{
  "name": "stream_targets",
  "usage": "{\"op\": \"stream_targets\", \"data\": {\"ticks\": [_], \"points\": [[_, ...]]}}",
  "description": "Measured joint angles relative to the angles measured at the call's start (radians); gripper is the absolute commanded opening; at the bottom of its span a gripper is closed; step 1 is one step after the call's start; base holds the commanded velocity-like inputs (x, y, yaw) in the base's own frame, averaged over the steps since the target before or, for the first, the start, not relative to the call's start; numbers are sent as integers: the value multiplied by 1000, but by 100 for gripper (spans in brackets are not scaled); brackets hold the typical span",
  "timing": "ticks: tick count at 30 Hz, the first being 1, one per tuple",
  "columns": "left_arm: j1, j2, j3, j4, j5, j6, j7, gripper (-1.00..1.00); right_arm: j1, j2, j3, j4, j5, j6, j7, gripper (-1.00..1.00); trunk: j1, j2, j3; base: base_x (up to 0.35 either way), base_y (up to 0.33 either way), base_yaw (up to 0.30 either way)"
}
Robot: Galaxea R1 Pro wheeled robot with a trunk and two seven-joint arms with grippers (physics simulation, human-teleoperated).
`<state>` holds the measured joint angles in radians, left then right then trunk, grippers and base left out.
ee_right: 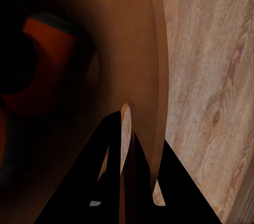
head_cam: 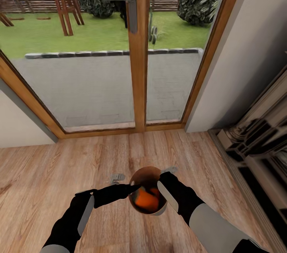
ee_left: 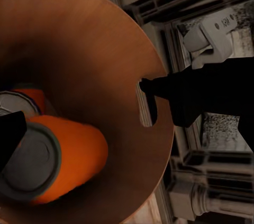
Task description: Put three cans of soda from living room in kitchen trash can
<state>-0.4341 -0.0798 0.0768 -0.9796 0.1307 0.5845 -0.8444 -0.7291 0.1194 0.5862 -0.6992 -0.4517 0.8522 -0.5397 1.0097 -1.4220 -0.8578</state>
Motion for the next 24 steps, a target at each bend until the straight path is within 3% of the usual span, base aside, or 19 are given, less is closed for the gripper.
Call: {"op": "stream_targets", "data": {"ticks": [10, 16, 21, 24], "points": [[0, 3, 8, -3, 6, 1, -18, 100, 0, 0, 0, 0, -2, 0, 0, -100, 0, 0, 0, 0, 0, 0], [0, 16, 17, -34, 8, 3, -134, 100, 0, 0, 0, 0, -2, 1, 0, -100, 0, 0, 0, 0, 0, 0], [0, 87, 81, -44, 10, 6, -285, 100, 0, 0, -1, 0, 0, 2, 0, -100, 0, 0, 0, 0, 0, 0], [0, 141, 160, -38, 9, 6, -397, 100, 0, 0, -1, 0, -1, 1, 0, -100, 0, 0, 0, 0, 0, 0]]}}
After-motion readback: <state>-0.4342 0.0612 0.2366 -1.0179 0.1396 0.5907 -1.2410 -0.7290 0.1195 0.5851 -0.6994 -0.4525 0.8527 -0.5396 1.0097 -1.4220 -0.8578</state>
